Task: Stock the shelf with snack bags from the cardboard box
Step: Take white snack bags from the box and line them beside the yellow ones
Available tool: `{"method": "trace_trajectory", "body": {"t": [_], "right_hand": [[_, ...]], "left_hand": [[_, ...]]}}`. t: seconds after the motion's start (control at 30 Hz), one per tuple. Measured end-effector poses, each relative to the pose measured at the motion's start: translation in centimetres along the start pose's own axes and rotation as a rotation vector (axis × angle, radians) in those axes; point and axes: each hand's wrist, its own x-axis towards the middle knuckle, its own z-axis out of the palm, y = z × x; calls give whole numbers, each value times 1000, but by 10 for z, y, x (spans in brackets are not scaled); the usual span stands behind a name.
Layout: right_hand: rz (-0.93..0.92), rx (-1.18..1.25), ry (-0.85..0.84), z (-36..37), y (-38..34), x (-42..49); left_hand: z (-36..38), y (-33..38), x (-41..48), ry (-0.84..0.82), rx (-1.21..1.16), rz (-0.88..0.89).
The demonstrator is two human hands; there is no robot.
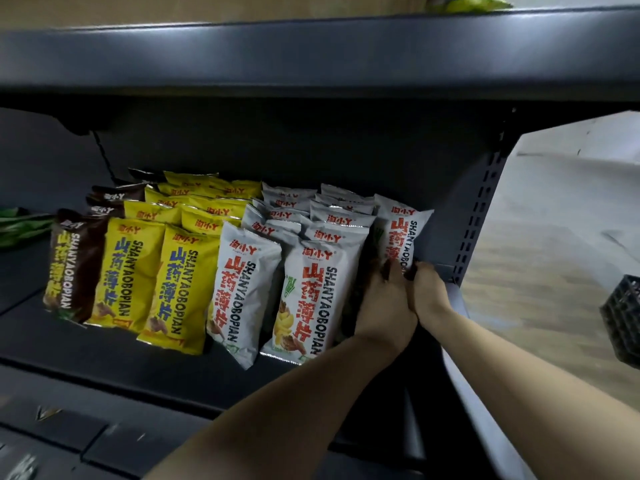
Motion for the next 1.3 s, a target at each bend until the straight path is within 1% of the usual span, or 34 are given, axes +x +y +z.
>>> {"method": "trace_trajectory", "body": {"t": [0.03, 0.07, 0.1, 0.23, 0.3, 0.37, 0.4, 0.47, 0.5, 0.57, 0.63, 0.7, 0.8, 0.83, 1.0, 1.1, 1.13, 1.23, 1.27, 1.3], "right_hand": [[62, 40, -15, -1, -5, -8], [69, 2, -53, -6, -6, -16], [59, -23, -48, -9, -4, -22], [-94, -153, -28, -25, -2, -58], [-188, -267, -62, -31, 3, -77], [-213, -271, -114, -40, 10, -98], [-197, -232, -146, -45, 10, -113], [-124, -80, -188, -55, 11, -147], [-82, 5, -193, -59, 8, -167], [32, 115, -235, -67, 1, -210], [84, 124, -363, -70, 3, -248], [111, 71, -478, -71, 18, -279], [125, -70, -537, -67, 61, -309], [139, -120, -567, -64, 76, -316], [322, -444, -819, -49, 163, -325], [287, -700, -980, -46, 213, -319], [302, -758, -1005, -44, 227, -316], [387, -836, -1042, -39, 269, -307], [418, -850, -1038, -36, 281, -304], [434, -848, -1032, -34, 293, -300]], "left_hand": [[-5, 3, -5, -5, 35, 21], [-8, 6, -10, -18, 27, 38], [-14, 9, -18, -37, -3, 45], [-36, 12, -53, -64, -137, 81], [-46, 11, -76, -78, -186, 123], [-54, 8, -98, -75, -226, 144], [-58, 6, -110, -73, -240, 147], [-68, -1, -139, -67, -248, 154], [-73, -7, -154, -56, -253, 180], [-83, -20, -184, -35, -263, 292], [-87, -40, -212, -51, -215, 387], [-86, -63, -236, -100, -99, 421], [-73, -101, -273, -220, 58, 351], [-67, -111, -285, -297, 103, 296], [-31, -152, -330, -686, 190, -109], [-8, -169, -345, -836, 143, -324], [1, -175, -348, -887, 148, -329], [21, -183, -354, -1070, 206, -275], [29, -184, -355, -1086, 201, -289], [38, -186, -357, -1090, 179, -340]]}}
